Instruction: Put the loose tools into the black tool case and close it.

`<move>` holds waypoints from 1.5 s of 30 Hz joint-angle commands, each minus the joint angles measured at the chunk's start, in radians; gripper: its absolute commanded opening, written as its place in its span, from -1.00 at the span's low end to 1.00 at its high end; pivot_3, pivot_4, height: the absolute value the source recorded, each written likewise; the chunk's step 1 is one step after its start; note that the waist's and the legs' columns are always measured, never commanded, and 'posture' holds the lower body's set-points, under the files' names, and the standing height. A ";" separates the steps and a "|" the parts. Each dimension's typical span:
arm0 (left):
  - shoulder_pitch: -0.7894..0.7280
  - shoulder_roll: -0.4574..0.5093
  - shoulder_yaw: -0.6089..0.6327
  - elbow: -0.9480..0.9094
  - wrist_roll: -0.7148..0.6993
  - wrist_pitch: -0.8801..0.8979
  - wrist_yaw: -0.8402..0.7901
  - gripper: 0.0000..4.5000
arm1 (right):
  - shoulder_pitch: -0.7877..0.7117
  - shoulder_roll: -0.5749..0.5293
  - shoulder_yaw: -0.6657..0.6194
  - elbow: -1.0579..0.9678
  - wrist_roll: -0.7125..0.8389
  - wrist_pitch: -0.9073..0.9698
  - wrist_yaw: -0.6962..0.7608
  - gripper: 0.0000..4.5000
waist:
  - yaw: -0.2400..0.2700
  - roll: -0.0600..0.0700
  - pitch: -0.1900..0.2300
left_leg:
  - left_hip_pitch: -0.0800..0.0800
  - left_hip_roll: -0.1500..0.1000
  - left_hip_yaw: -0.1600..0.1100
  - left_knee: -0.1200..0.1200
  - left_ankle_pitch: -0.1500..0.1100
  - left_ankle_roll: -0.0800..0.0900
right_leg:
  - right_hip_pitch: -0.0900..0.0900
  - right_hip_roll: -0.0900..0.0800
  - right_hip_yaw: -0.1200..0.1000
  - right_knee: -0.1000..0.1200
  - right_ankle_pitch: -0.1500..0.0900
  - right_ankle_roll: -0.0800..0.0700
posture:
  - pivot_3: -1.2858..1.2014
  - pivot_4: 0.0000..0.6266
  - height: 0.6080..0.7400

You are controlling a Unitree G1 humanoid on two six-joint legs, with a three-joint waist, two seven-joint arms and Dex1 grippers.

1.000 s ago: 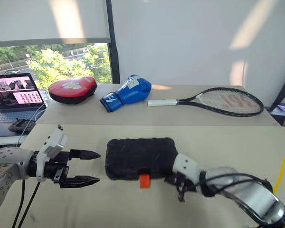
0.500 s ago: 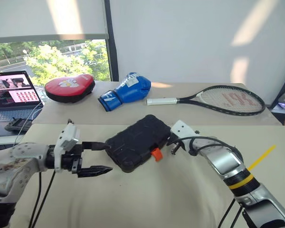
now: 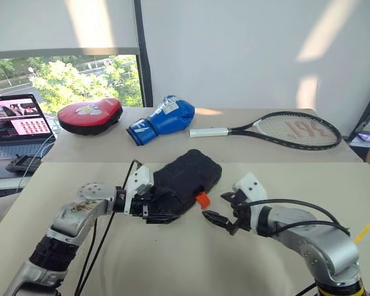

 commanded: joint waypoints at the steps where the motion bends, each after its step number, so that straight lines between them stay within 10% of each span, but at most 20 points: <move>1: -0.001 -0.002 -0.018 0.041 0.049 -0.011 0.012 1.00 | -0.032 0.020 0.024 0.047 -0.030 -0.060 -0.024 0.99 | 0.002 0.000 0.000 | 0.000 0.000 0.000 0.000 0.000 0.000 | 0.000 0.000 0.000 0.000 0.000 0.000 | 0.03 -0.52 1.00; 6: 0.006 -0.005 -0.010 0.029 0.049 -0.012 0.013 1.00 | -0.071 0.060 0.057 0.139 -0.050 -0.116 -0.026 0.99 | 0.003 0.000 0.000 | 0.001 0.000 0.000 0.000 0.001 -0.001 | 0.000 0.000 0.000 0.001 0.001 -0.001 | 0.03 -0.52 1.00; 17: 0.032 0.008 0.011 0.009 0.054 -0.008 0.017 1.00 | -0.097 0.056 0.097 0.186 -0.064 -0.176 0.014 -0.48 | 0.003 0.000 0.000 | 0.001 0.001 0.000 0.000 0.000 0.000 | 0.000 0.000 0.000 0.000 0.001 -0.001 | 0.03 -0.52 1.00; 30: 0.046 0.013 0.003 0.018 0.063 -0.021 0.008 1.00 | -0.139 0.110 0.098 0.397 -0.117 -0.497 0.118 -0.48 | -0.009 0.000 0.000 | 0.001 0.001 0.000 0.000 0.001 -0.001 | 0.000 0.001 0.000 0.001 0.001 -0.001 | 0.03 -0.52 1.00; 35: 0.045 0.010 0.004 0.015 0.064 -0.017 0.009 1.00 | -0.075 0.053 0.060 0.312 -0.087 -0.446 0.159 0.36 | -0.011 0.000 0.000 | 0.001 0.001 0.000 -0.001 0.001 -0.001 | 0.000 0.001 0.000 0.001 0.001 -0.001 | 0.03 -0.52 1.00; 38: 0.050 0.012 0.006 0.014 0.064 -0.018 0.010 1.00 | -0.004 -0.027 -0.010 0.162 0.006 -0.312 0.188 0.36 | -0.005 0.001 0.000 | 0.000 0.001 -0.001 -0.001 0.002 -0.003 | 0.000 -0.001 0.000 0.000 0.001 -0.001 | 0.03 -0.52 1.00; 45: 0.047 0.010 0.007 0.024 0.069 -0.025 0.011 1.00 | -0.081 -0.096 0.102 0.241 -0.051 -0.297 0.215 -0.71 | -0.009 0.001 -0.001 | 0.002 0.002 -0.001 -0.001 -0.002 0.004 | 0.001 -0.001 0.001 0.000 0.000 -0.001 | 0.03 -0.52 1.00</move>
